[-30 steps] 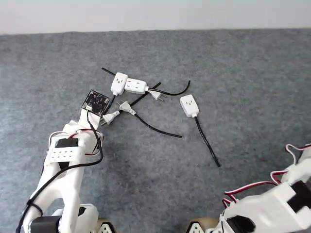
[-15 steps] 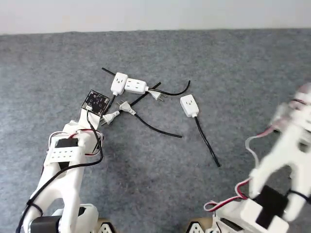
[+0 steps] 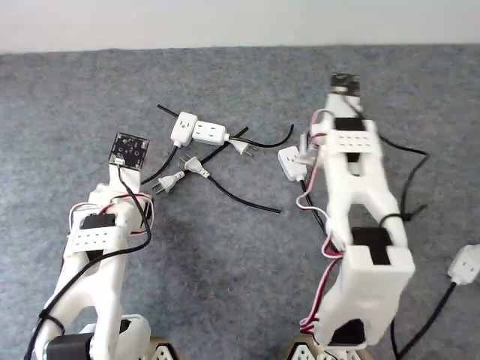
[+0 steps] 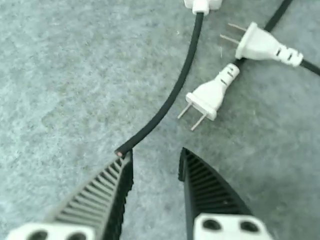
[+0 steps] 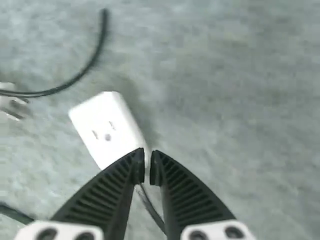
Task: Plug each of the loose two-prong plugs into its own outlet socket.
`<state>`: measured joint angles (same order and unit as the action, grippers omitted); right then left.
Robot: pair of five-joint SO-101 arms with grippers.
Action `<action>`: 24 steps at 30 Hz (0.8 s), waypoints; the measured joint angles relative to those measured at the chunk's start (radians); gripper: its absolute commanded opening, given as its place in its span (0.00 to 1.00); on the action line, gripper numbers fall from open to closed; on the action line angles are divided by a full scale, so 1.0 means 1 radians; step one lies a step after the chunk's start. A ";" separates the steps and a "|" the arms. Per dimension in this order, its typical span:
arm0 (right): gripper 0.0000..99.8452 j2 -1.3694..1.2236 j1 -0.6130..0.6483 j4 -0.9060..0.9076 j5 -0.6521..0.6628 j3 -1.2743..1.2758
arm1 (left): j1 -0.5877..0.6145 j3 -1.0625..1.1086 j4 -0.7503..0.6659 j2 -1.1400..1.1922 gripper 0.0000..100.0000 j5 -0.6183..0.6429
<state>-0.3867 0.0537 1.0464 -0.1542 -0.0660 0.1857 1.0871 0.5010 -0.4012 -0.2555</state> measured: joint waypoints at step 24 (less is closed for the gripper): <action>0.26 -0.207 0.141 0.141 0.071 -0.212 | 0.002 0.000 -0.025 0.000 0.14 0.020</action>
<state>-0.5938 0.1949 1.1876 -0.0836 -0.2777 0.1872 1.0871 0.4764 -0.4012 -0.2355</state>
